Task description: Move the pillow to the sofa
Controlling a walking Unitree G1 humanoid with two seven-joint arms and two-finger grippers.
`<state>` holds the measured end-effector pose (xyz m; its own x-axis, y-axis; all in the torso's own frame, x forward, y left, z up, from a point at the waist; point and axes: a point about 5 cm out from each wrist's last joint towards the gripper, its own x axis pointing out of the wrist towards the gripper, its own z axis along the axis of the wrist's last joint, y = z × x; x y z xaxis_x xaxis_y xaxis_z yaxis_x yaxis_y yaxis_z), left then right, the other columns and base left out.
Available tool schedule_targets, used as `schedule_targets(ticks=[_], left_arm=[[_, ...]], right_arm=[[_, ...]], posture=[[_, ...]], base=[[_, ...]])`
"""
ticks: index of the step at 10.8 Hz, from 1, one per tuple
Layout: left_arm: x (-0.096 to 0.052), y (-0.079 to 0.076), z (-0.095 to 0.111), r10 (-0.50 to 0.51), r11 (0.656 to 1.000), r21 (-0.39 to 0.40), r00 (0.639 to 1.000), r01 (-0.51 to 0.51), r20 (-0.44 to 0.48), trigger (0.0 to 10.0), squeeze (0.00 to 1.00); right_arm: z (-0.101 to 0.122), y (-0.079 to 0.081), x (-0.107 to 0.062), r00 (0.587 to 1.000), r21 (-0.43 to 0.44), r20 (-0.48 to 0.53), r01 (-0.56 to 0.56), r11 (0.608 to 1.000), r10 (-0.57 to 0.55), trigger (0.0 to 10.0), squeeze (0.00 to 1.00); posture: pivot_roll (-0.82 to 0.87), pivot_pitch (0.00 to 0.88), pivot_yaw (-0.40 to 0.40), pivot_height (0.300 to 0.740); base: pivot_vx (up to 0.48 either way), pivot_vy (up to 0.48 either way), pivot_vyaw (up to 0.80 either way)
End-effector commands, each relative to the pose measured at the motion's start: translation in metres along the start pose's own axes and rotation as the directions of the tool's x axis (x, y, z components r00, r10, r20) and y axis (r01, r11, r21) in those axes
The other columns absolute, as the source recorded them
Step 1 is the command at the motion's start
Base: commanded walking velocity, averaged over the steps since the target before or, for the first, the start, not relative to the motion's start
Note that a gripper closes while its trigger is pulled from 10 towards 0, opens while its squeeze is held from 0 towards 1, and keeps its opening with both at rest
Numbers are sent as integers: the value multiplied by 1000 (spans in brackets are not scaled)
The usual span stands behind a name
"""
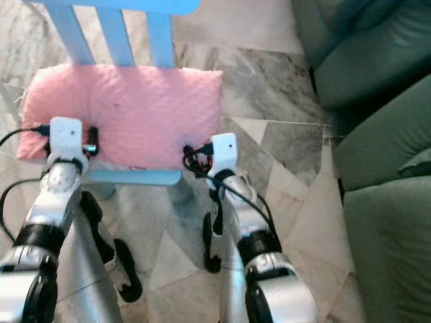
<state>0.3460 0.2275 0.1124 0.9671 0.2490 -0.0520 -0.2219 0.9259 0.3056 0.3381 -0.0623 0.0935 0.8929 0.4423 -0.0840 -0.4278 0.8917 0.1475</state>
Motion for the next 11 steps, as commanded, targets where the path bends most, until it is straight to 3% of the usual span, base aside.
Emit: schedule_targets(ticks=[1, 5, 11], left_arm=[[-15, -3, -41, -11, 1000, 20, 986, 14, -166, 0, 0], [-12, -8, -40, -17, 1000, 1, 989, 17, -149, 0, 0], [-7, -7, -39, 8, 999, -34, 989, -13, -150, 0, 0]], right_arm=[[-19, 2, -7, 998, 19, -69, -1, 1000, 2, 0, 0], [-24, -6, -7, 997, 27, -79, 21, 999, -19, 0, 0], [-28, -8, -5, 995, 6, -103, 15, 1000, -14, 0, 0]], posture=[[-56, 507, -119, 445], [-60, 504, -126, 445], [-56, 468, -144, 445]], base=[[0, 0, 0], [0, 0, 0], [0, 0, 0]])
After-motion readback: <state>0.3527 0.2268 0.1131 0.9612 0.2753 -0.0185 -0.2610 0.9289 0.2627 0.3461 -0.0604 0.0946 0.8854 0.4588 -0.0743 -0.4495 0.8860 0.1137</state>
